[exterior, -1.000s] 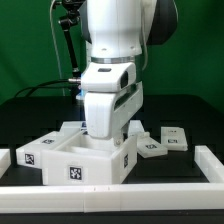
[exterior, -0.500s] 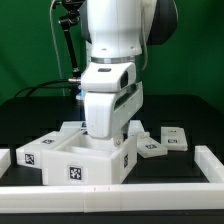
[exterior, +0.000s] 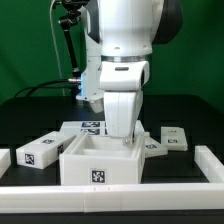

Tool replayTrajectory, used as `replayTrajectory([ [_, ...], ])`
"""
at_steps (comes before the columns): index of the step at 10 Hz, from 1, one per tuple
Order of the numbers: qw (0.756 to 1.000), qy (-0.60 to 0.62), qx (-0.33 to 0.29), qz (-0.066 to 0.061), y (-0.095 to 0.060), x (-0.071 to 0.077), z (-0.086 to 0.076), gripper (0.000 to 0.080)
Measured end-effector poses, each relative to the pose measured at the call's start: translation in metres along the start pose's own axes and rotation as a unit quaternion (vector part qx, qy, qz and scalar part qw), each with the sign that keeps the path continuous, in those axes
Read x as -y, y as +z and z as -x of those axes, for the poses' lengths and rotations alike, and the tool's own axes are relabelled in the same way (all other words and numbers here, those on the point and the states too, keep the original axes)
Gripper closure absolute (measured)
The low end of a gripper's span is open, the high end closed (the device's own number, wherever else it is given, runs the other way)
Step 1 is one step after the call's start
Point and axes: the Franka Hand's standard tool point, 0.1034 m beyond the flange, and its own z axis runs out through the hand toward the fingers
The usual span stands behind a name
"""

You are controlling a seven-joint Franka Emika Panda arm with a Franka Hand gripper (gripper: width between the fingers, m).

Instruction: Assemble cabinet

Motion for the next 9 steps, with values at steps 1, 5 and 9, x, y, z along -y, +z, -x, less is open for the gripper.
replayTrajectory([
  [1,1.0,0.0,0.0,0.0,0.0,0.0,0.0,0.0765],
  [5,0.998,-0.064,-0.007,0.018,0.002,-0.001,-0.017,0.0765],
  [9,0.997,-0.08,-0.007,0.016,0.001,0.002,-0.028,0.0765],
])
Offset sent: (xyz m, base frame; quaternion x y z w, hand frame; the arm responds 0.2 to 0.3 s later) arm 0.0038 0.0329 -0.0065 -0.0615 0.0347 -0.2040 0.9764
